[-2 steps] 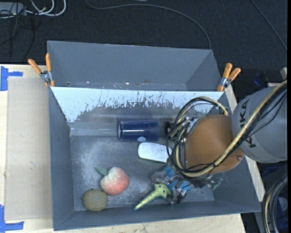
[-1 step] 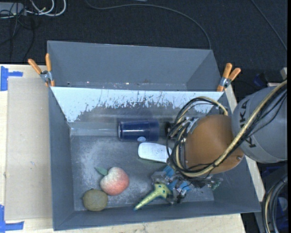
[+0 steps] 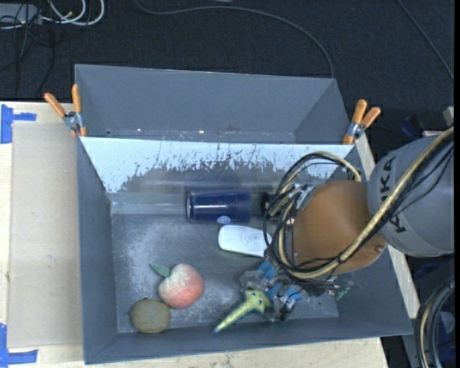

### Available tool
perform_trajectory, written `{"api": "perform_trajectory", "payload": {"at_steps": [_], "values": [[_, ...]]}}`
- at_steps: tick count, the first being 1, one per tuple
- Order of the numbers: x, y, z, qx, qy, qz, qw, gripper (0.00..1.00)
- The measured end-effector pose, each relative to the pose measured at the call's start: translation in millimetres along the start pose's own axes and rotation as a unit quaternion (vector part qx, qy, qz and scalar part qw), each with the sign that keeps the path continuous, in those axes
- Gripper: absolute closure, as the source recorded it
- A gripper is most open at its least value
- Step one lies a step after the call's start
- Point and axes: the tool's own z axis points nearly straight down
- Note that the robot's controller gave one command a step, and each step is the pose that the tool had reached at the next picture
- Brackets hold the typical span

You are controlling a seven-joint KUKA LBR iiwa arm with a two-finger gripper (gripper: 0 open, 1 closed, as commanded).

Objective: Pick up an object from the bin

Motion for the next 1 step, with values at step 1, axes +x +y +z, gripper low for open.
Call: {"api": "perform_trajectory", "payload": {"at_steps": [1], "values": [[0.0,1.1,-14.5,-0.002,0.001,0.0,1.0,1.0]]}}
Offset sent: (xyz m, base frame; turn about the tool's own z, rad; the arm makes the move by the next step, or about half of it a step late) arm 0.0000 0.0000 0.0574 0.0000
